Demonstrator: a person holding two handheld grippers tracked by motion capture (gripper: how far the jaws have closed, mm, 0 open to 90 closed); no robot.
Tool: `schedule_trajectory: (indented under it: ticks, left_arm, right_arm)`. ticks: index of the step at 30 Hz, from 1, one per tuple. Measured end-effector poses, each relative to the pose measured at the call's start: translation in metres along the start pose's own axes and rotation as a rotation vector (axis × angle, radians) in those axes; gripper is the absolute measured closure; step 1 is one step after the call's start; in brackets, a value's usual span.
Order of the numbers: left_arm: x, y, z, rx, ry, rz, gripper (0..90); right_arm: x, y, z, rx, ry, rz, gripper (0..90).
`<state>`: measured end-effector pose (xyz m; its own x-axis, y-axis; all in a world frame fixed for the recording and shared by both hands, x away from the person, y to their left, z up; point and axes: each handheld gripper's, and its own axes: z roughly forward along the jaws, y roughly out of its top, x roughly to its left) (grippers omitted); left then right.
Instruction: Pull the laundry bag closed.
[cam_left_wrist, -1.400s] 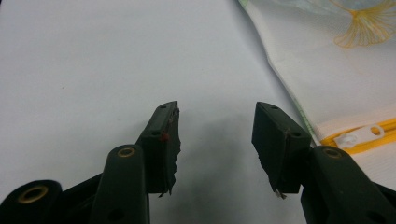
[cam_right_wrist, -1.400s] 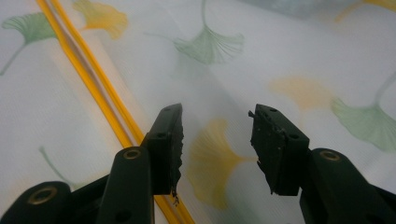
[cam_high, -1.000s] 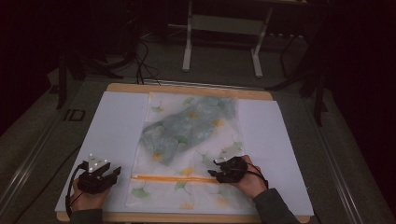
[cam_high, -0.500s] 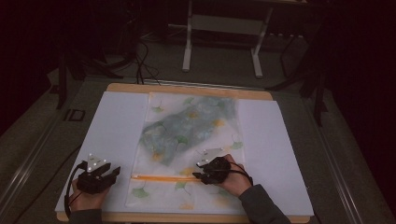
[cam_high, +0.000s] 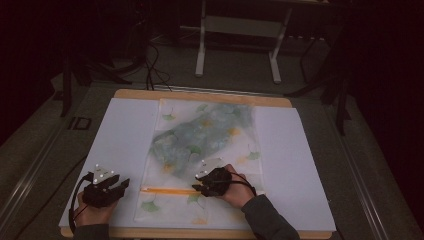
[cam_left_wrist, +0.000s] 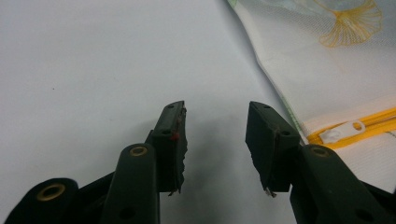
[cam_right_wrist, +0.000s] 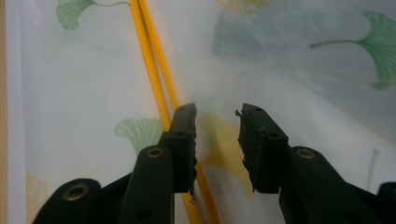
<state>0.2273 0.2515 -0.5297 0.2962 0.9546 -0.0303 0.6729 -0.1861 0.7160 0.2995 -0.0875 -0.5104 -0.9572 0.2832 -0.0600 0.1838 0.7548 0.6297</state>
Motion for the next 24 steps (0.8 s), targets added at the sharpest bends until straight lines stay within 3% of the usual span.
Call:
schedule_trajectory:
  ticks: [24]
  left_arm:
    - [0.002, 0.000, -0.002, -0.012, -0.008, -0.003, 60.8]
  right_arm:
    - [0.016, 0.034, 0.031, -0.019, 0.052, -0.037, 65.0]
